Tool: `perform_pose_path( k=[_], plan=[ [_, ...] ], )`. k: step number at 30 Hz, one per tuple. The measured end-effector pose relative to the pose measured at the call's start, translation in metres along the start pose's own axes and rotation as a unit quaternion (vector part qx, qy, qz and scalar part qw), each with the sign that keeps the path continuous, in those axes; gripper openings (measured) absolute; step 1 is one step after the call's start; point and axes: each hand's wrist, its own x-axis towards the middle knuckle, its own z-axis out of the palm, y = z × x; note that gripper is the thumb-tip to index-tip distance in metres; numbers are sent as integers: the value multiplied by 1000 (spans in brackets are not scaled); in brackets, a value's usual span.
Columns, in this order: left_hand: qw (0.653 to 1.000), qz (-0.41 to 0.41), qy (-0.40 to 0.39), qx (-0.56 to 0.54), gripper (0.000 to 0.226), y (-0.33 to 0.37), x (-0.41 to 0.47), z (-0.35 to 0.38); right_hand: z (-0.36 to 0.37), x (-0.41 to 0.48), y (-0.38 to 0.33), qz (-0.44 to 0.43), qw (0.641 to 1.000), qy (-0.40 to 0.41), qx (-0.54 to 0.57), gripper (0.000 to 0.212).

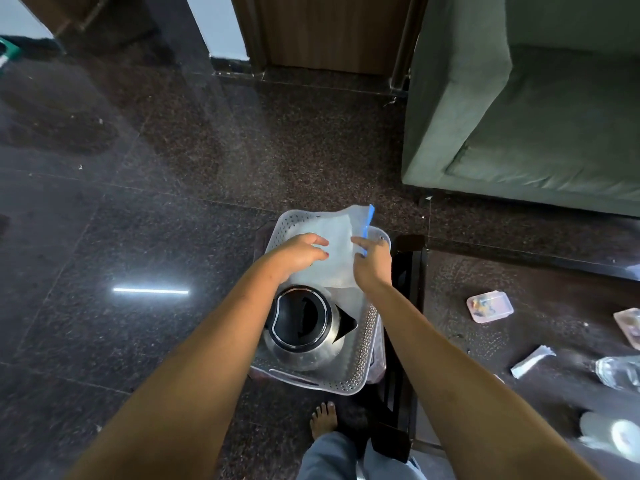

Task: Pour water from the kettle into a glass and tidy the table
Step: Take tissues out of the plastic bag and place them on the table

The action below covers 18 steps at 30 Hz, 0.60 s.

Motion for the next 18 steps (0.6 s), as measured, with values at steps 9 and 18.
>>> perform_pose_path(
  k=[9, 18],
  plan=[
    [969, 136, 56, -197, 27, 100, -109, 17, -107, -81, -95, -243, 967, 73, -17, 45],
    [937, 171, 70, -295, 25, 144, -168, 65, -189, -162, -113, -258, 962, 67, 61, 56]
  ],
)
